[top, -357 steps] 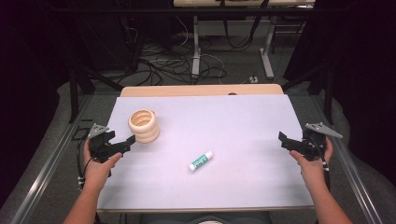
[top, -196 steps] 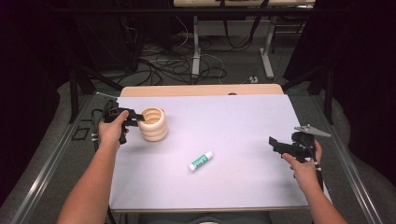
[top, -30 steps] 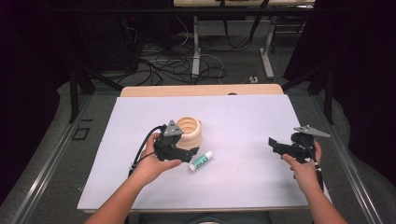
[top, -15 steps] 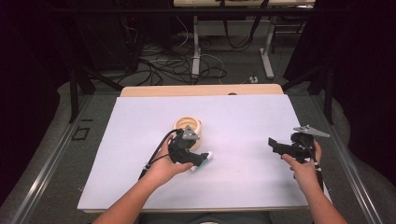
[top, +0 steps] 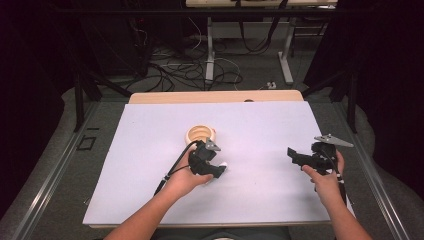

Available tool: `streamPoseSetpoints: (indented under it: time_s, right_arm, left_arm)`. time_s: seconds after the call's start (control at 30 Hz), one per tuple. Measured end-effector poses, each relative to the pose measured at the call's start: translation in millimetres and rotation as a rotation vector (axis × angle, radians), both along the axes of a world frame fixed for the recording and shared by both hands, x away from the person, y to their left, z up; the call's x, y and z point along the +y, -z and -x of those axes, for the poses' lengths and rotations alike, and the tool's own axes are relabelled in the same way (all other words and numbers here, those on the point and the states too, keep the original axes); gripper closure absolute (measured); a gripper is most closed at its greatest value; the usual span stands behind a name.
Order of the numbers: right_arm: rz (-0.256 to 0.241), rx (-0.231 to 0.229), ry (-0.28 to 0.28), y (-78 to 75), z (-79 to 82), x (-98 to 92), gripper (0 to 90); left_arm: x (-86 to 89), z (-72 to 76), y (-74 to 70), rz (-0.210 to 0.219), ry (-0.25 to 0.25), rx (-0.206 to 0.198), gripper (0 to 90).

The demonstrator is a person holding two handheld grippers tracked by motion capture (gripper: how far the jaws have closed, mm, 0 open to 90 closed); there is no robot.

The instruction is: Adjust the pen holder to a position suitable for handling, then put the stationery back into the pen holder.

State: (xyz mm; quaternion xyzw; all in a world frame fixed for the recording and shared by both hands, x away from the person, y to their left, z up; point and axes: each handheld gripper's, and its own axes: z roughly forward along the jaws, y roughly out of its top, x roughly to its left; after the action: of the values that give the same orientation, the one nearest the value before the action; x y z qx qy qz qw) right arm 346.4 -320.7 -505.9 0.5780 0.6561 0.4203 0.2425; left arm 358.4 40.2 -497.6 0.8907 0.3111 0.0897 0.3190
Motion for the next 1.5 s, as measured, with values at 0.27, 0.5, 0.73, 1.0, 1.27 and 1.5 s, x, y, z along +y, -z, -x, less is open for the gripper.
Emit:
streamPoseSetpoints:
  time_s: [0.27,0.5,0.73,1.0,1.27,1.5]
  right_arm:
    - [-0.007,0.004,0.003,-0.1,0.5,0.4,4.2]
    - [0.001,-0.001,-0.004,0.2,0.0,-0.3,4.1]
    - [0.001,0.002,-0.004,0.5,0.0,-0.2,4.3]
    - [0.002,0.001,-0.006,0.5,0.1,-0.3,4.3]
    - [0.002,0.002,-0.006,0.7,0.2,-1.1,4.3]
    - [0.002,0.004,-0.007,0.8,0.1,-0.7,4.4]
  left_arm:
    - [-5.7,-3.6,9.2,-0.025,-0.021,0.013,41.0]
    - [-9.5,-5.1,18.6,-0.054,-0.022,0.024,43.2]
    - [-11.9,-6.7,27.4,-0.080,-0.033,0.045,43.4]
    - [-15.1,-8.4,31.4,-0.091,-0.041,0.050,45.7]
    - [-15.1,-11.0,37.6,-0.098,-0.046,0.064,51.2]
    - [-14.0,-13.3,42.0,-0.113,-0.052,0.086,57.2]
